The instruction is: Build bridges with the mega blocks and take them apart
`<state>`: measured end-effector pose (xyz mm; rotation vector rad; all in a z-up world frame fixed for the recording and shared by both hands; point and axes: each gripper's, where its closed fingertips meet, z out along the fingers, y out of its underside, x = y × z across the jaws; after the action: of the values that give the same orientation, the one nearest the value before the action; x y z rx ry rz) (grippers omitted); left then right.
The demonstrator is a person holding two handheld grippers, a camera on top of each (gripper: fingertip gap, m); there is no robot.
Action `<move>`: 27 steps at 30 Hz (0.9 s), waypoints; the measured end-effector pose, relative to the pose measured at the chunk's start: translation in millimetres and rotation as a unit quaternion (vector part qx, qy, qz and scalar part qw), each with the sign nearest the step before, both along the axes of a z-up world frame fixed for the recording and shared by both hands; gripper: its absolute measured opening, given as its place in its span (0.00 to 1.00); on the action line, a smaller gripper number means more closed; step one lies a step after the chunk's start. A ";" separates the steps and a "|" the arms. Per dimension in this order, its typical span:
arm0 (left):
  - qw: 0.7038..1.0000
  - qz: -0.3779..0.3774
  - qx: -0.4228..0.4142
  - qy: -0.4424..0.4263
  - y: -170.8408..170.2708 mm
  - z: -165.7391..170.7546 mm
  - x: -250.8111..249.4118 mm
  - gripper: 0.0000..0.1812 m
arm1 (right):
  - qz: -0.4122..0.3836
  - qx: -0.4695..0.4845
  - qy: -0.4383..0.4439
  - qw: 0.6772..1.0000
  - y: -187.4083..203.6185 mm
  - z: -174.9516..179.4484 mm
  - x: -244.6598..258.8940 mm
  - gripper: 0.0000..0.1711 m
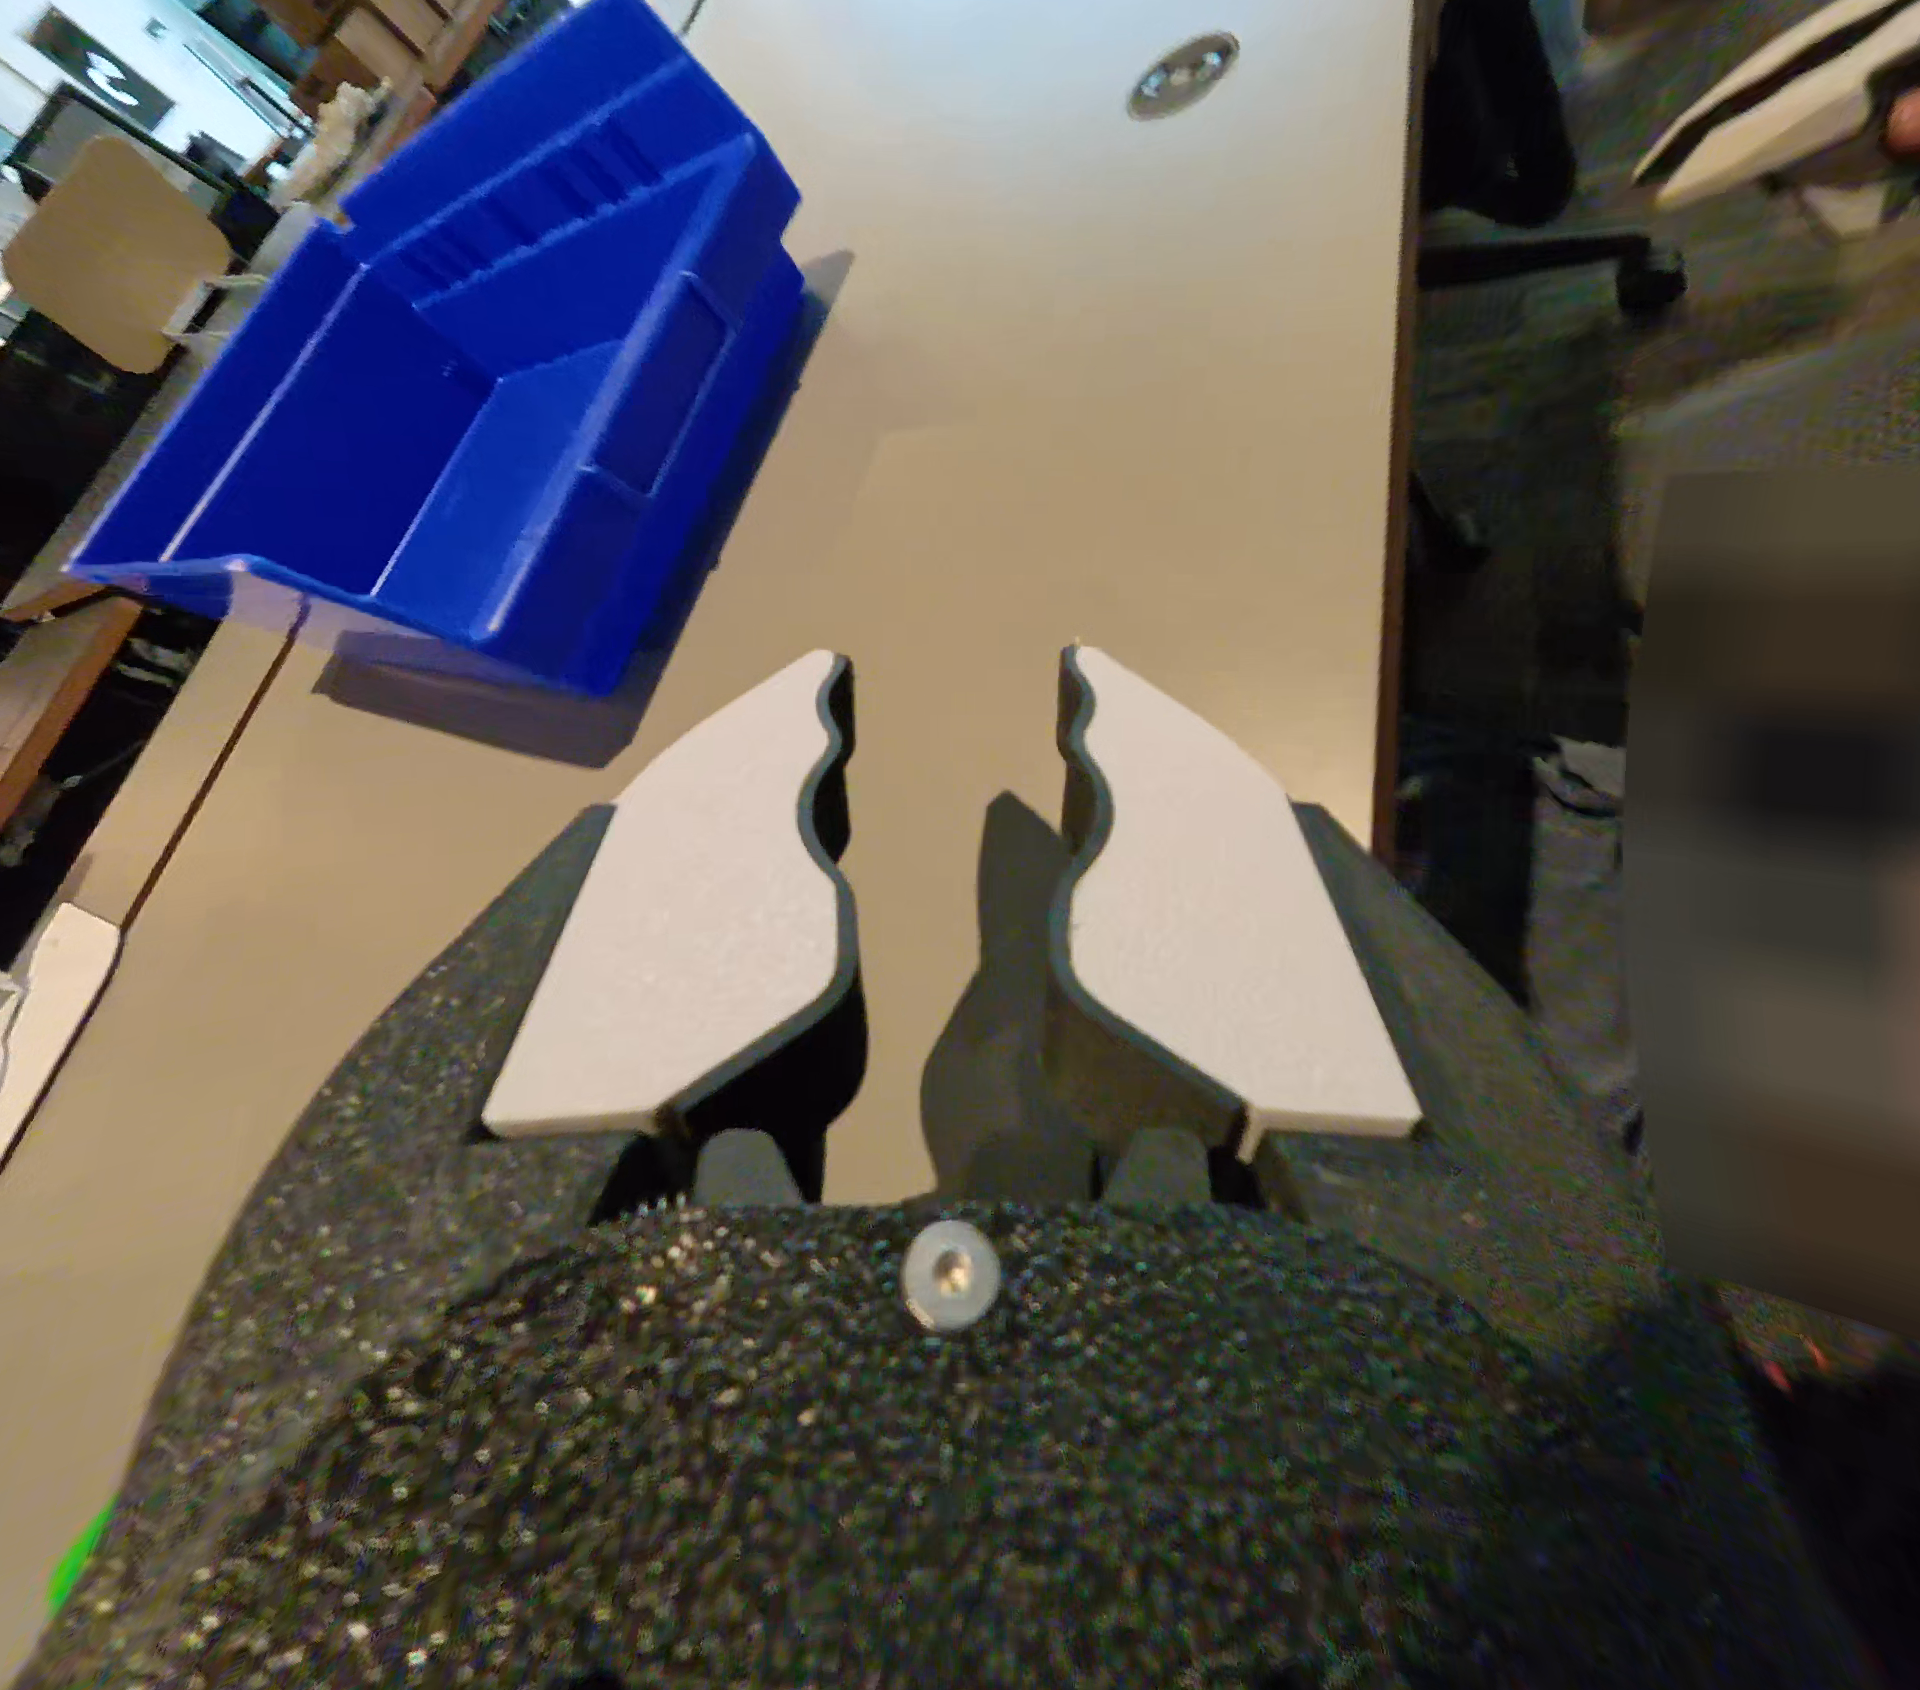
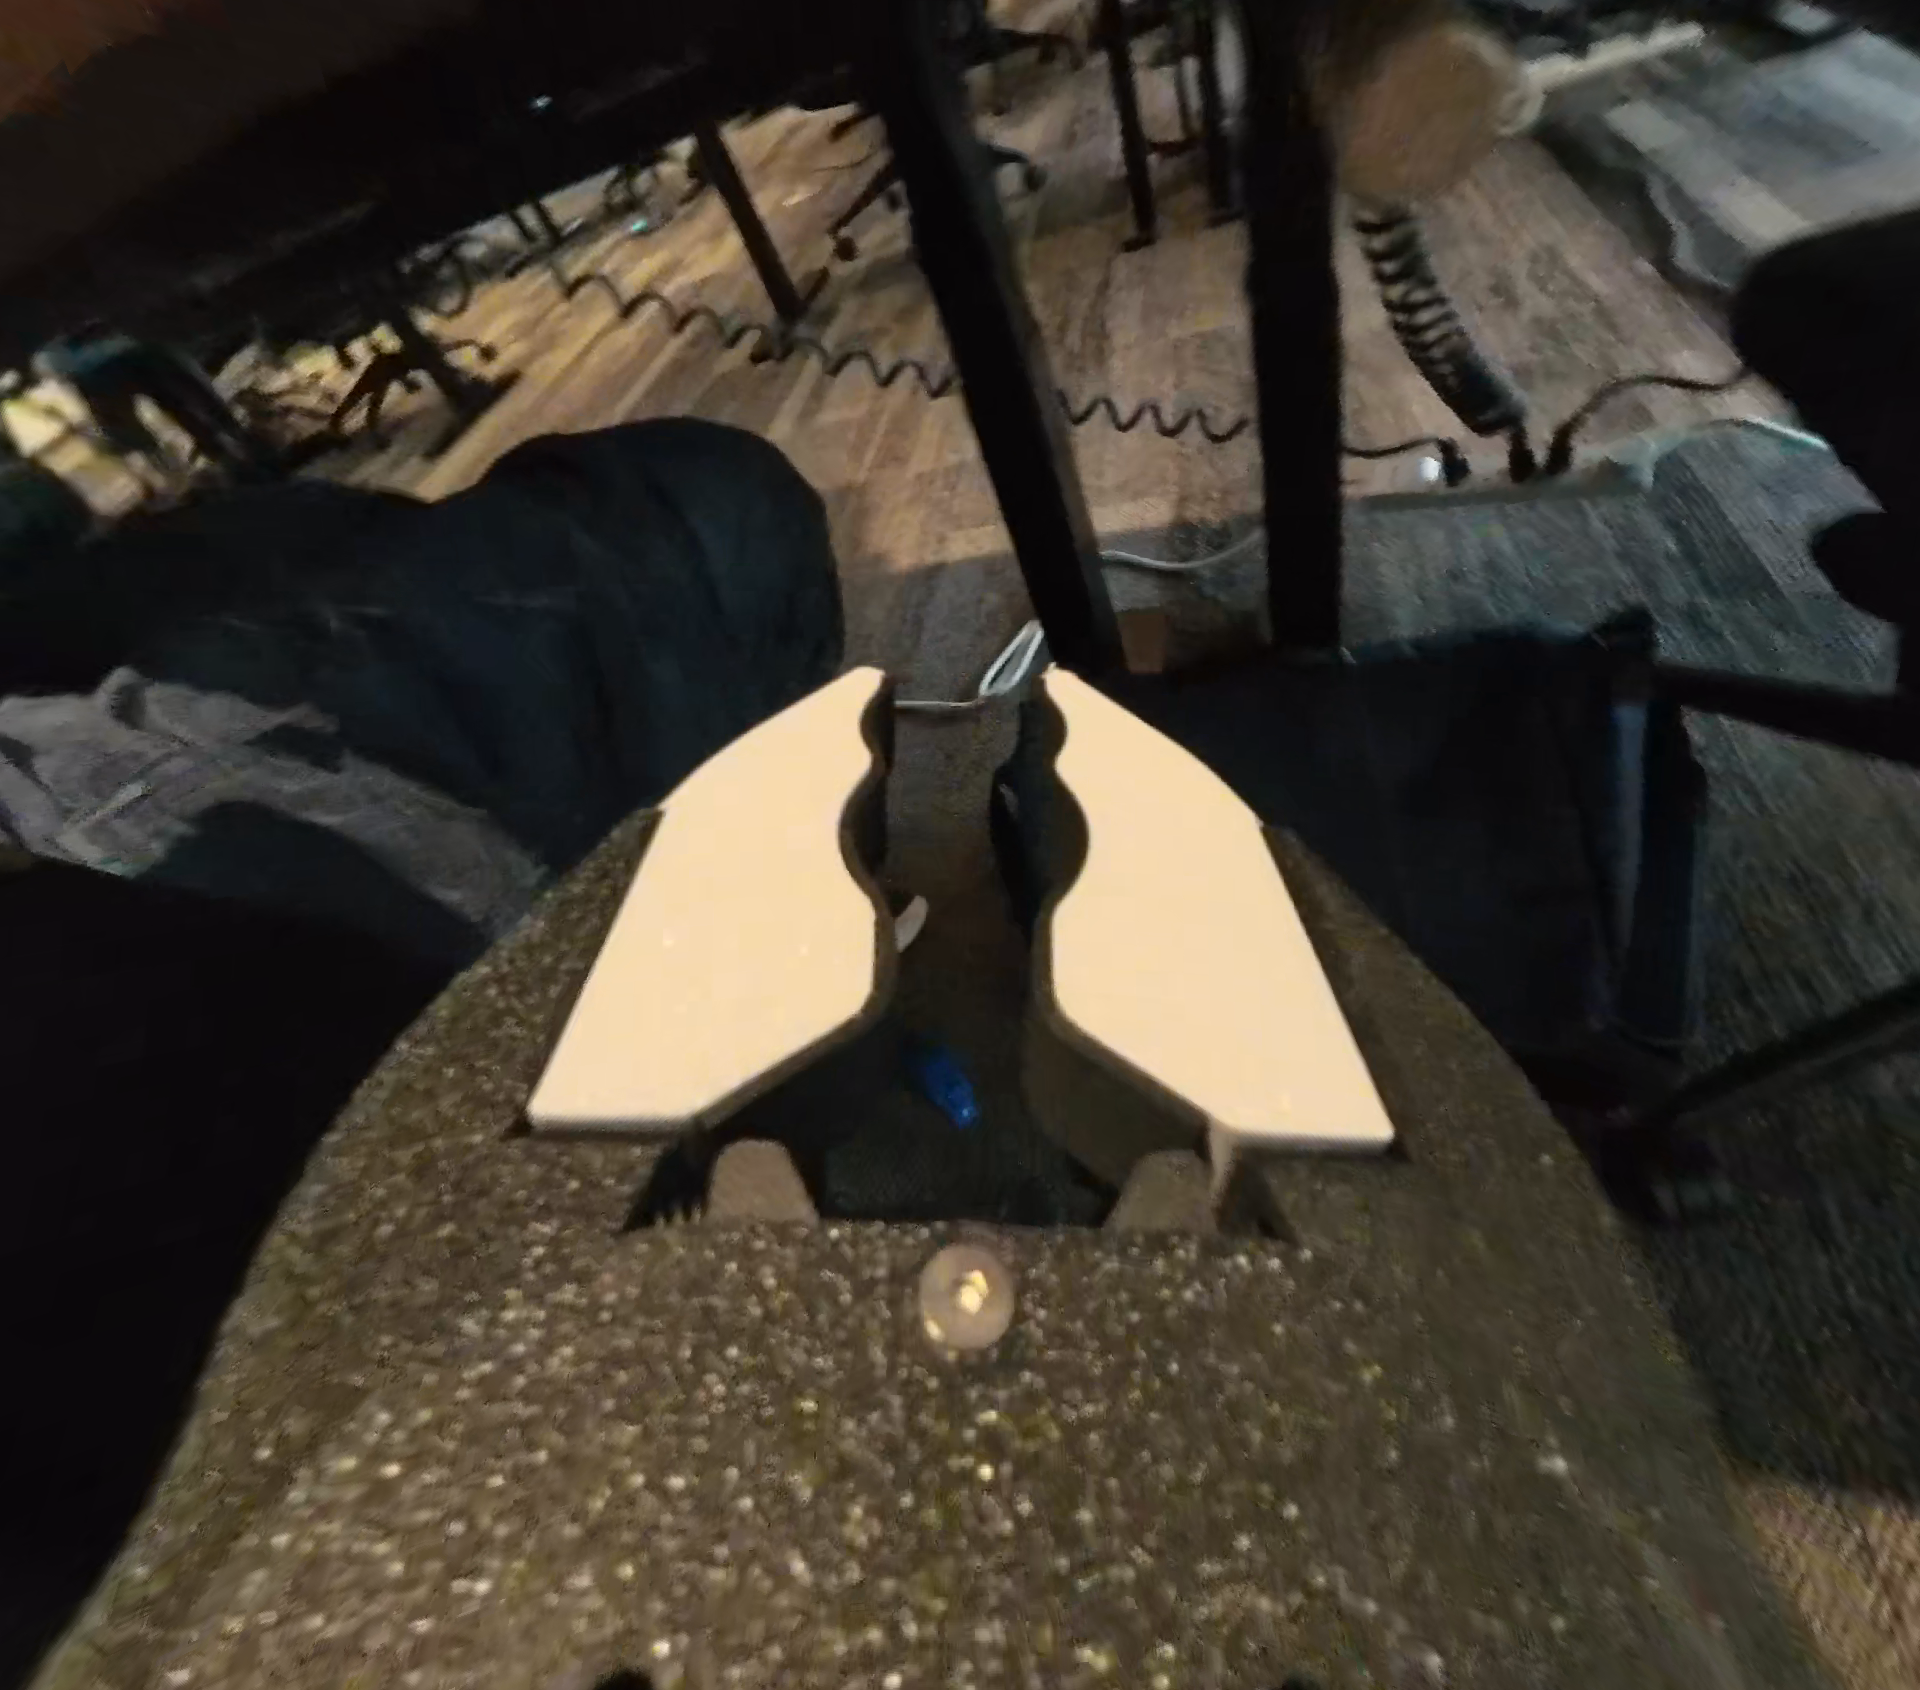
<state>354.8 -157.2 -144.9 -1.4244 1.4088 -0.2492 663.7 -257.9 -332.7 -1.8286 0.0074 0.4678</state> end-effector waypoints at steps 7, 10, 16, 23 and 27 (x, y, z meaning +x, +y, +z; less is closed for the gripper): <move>0.997 0.000 -0.010 -0.074 1.4 20.1 -5.1 0.22 | 0.121 -0.011 -0.110 0.986 26.0 9.6 -81.9 0.15; 0.995 -0.006 -0.013 -0.099 0.0 26.8 -7.2 0.22 | 0.151 -0.016 -0.129 0.980 22.1 22.7 -108.5 0.16; 0.989 -0.010 -0.030 -0.147 1.2 38.4 -13.0 0.23 | 0.195 -0.049 -0.191 0.961 -14.9 52.0 -155.2 0.17; 0.982 -0.009 -0.040 -0.183 3.1 47.1 -19.1 0.24 | 0.219 -0.061 -0.252 0.941 -30.6 92.3 -202.8 0.17; 0.979 -0.003 -0.051 -0.197 6.3 49.5 -21.6 0.24 | 0.233 -0.042 -0.275 0.932 -32.3 112.7 -243.0 0.18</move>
<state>333.2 -150.9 -95.4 -1.3625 1.0859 -0.5811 420.7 -290.2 -219.9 -1.9909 -0.8162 0.2637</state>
